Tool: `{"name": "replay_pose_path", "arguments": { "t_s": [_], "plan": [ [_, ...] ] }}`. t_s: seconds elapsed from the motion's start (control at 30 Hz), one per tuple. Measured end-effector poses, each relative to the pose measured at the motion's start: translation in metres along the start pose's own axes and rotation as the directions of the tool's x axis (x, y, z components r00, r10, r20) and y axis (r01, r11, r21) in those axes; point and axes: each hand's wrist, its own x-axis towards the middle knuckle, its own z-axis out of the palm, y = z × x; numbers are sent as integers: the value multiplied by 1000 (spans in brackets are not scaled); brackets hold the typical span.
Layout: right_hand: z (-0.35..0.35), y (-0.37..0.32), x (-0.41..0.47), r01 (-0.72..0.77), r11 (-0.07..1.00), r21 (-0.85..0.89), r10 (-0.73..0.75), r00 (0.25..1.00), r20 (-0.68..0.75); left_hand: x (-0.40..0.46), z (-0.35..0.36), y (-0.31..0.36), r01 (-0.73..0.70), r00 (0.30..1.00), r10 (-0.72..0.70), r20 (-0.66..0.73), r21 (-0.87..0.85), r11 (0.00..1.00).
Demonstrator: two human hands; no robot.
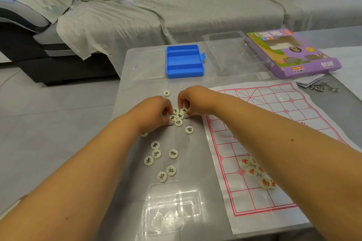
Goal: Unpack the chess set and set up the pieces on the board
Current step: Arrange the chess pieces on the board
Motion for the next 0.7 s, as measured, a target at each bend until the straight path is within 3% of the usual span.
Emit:
{"name": "replay_pose_path", "arguments": {
  "t_s": [0.3,0.47,0.7],
  "plan": [
    [-1,-1,-1,2,1000,-15,-2,1000,1,0,1,1,-21,998,13,60,130,991],
    [-10,10,-15,-27,999,24,28,996,-81,-2,3,-4,17,998,-24,56,111,994],
    [-21,75,-59,-246,966,75,252,964,-87,2,-10,11,36,999,-35,-12,22,999]
  ]
}}
